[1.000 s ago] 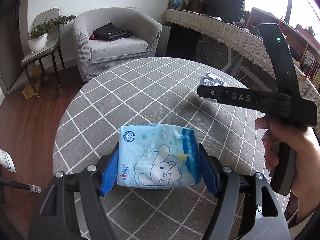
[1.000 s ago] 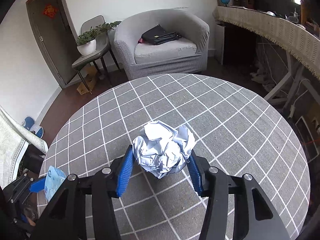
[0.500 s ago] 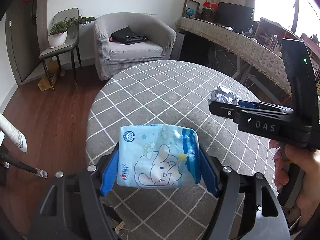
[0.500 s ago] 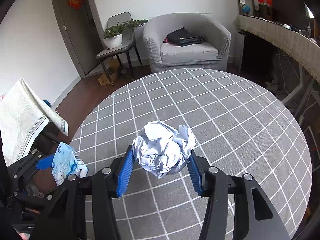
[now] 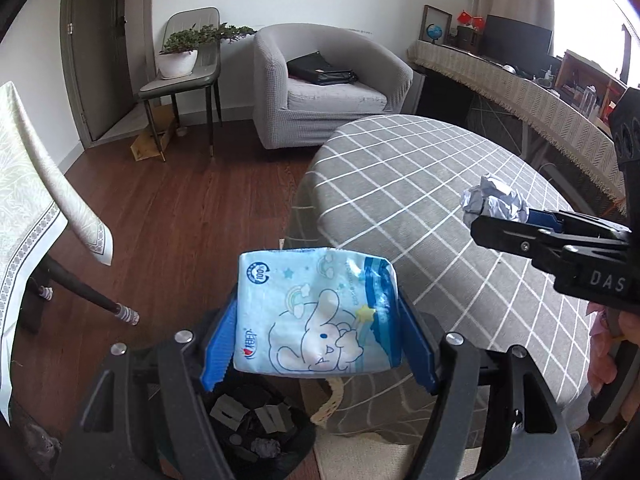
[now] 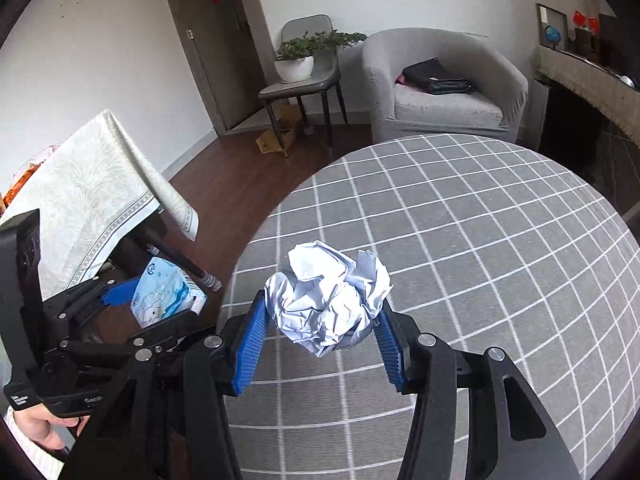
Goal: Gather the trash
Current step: 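Carry the tissue pack and paper ball over the teal bin with both tools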
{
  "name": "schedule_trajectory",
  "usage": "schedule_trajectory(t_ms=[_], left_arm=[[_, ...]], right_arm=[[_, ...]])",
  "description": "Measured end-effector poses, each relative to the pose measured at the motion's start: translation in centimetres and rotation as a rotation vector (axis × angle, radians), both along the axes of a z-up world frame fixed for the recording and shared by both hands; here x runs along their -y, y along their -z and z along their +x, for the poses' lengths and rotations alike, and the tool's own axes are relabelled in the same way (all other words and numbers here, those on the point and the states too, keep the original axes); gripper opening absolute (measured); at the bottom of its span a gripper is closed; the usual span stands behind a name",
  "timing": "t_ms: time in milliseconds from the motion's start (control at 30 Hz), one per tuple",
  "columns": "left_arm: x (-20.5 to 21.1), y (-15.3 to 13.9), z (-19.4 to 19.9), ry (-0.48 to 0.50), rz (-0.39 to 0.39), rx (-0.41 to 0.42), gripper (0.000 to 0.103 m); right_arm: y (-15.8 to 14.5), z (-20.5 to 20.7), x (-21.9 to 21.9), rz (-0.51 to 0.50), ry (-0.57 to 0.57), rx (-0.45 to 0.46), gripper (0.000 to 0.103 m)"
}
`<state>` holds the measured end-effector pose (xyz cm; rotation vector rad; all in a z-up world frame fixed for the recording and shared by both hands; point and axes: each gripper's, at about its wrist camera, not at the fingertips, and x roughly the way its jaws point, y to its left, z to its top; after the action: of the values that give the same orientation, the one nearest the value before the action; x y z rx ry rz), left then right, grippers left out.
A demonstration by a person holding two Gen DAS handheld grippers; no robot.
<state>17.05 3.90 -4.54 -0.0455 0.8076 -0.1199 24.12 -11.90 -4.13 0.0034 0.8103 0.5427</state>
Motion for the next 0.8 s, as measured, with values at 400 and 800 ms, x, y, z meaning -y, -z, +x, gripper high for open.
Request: schedule_trajectory(t_ms=[400, 800], left_arm=[[-8.9, 7.0, -4.1, -0.169, -0.025, -0.152, 0.074], [-12.5, 13.6, -5.4, -0.184, -0.031, -0.332, 0.074]], right_arm=[[0.8, -3.0, -8.5, -0.002, -0.198, -0.011, 0.052], [5.5, -4.9, -16.1, -0.1, -0.324, -0.098, 0.052]])
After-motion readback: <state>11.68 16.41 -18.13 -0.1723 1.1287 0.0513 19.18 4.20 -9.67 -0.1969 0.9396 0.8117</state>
